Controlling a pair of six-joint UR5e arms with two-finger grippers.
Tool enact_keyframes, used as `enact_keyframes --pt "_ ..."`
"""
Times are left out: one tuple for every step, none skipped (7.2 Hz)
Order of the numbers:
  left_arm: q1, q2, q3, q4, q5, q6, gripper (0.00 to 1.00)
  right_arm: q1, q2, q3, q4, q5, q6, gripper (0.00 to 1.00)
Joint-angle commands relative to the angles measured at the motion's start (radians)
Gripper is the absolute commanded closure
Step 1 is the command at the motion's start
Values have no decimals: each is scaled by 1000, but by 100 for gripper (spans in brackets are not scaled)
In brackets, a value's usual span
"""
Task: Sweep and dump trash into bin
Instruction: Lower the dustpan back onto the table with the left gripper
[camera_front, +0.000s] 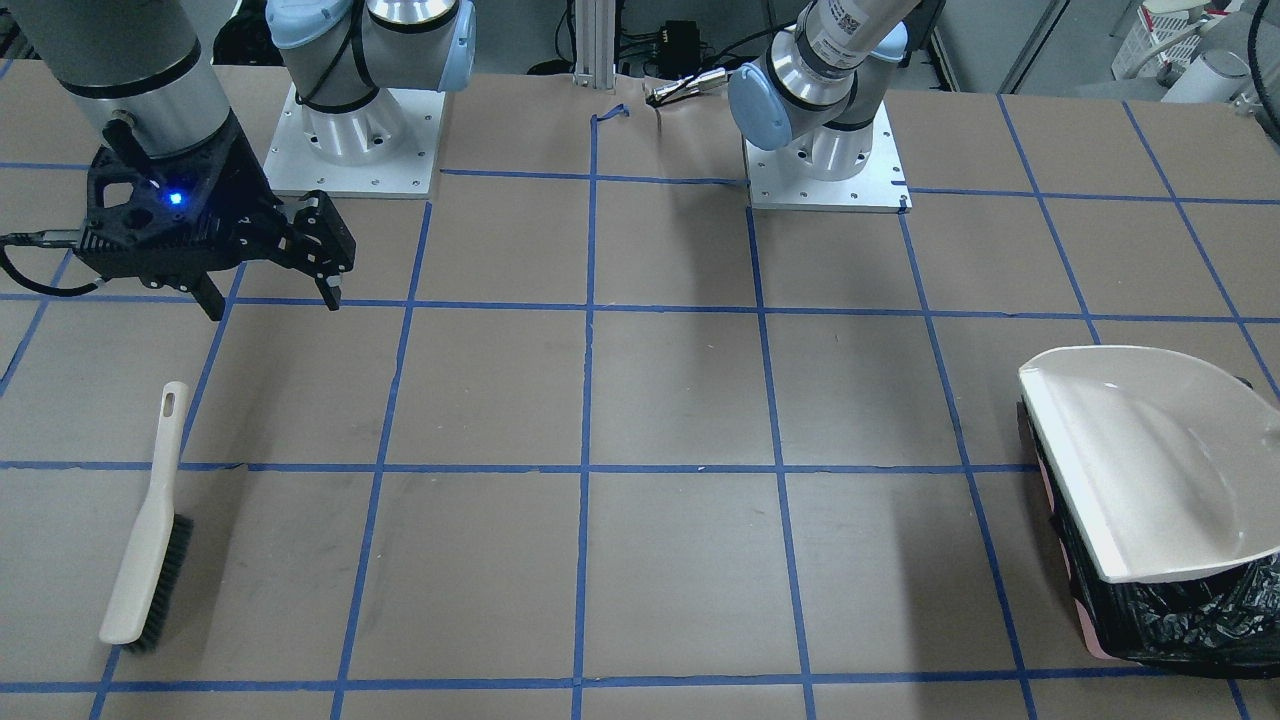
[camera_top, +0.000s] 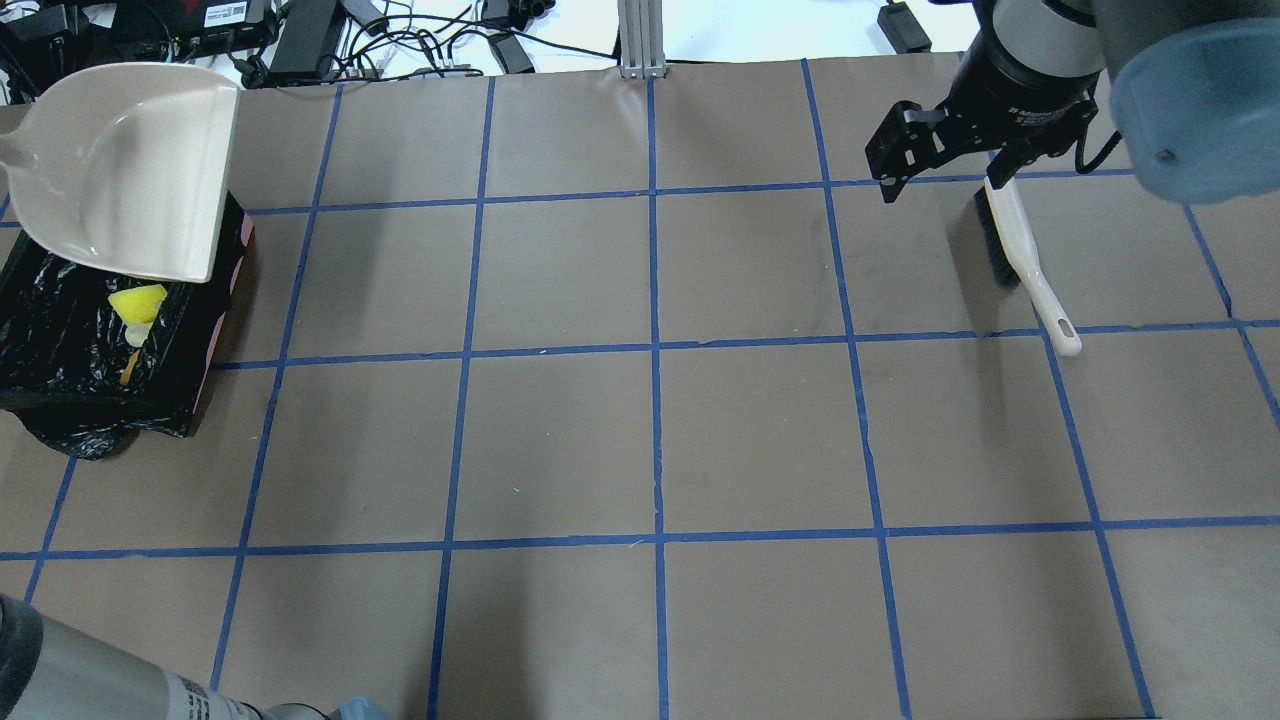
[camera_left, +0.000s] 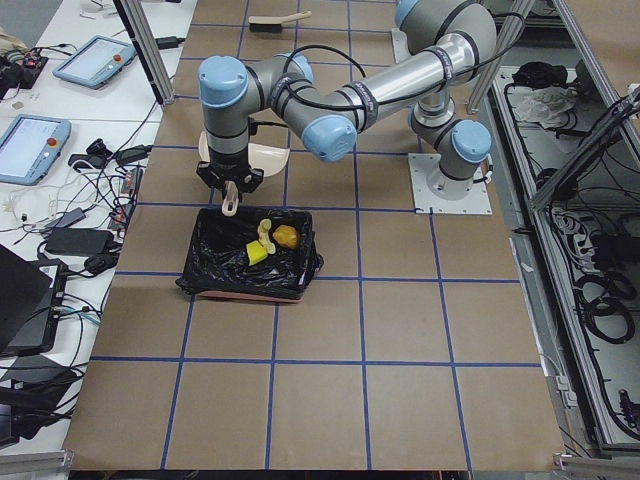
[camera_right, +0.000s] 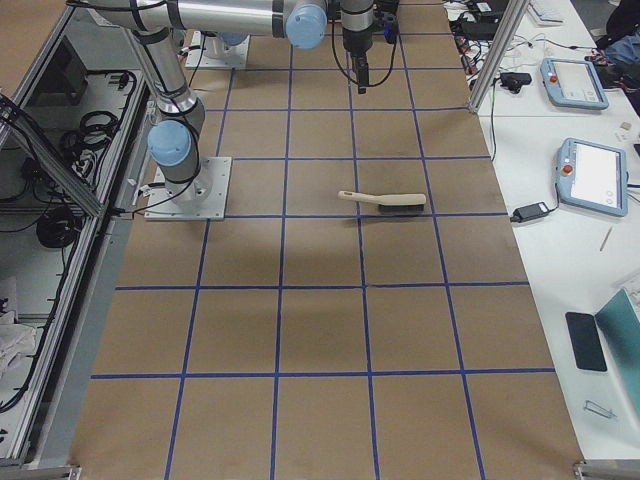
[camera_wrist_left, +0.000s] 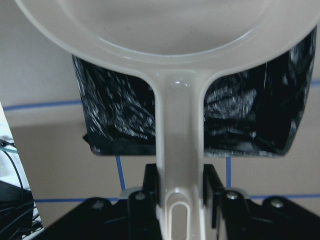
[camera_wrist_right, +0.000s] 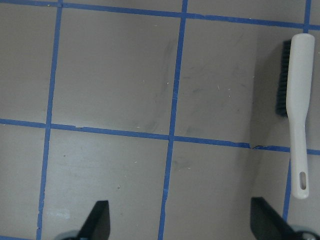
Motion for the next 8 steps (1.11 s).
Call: enact_keyframes --pt "-126 5 -34 -11 -15 -165 100 0 0 0 0 -8 -3 0" --pt "-146 2 -64 -5 -62 -223 100 0 0 0 0 -9 -9 0" --pt "-177 -12 -83 2 -84 -296 100 0 0 0 0 -9 -11 0" --pt "-239 -32 -107 62 -73 -379 100 0 0 0 2 -9 -11 0" --pt "-313 -58 -162 217 -27 -495 100 0 0 0 2 -9 -11 0" --pt "-342 -75 -199 258 63 -495 100 0 0 0 2 -9 -11 0" --pt "-343 -112 -218 251 71 -431 100 0 0 0 2 -9 -11 0" --pt "-343 -139 -223 251 73 -383 100 0 0 0 2 -9 -11 0"
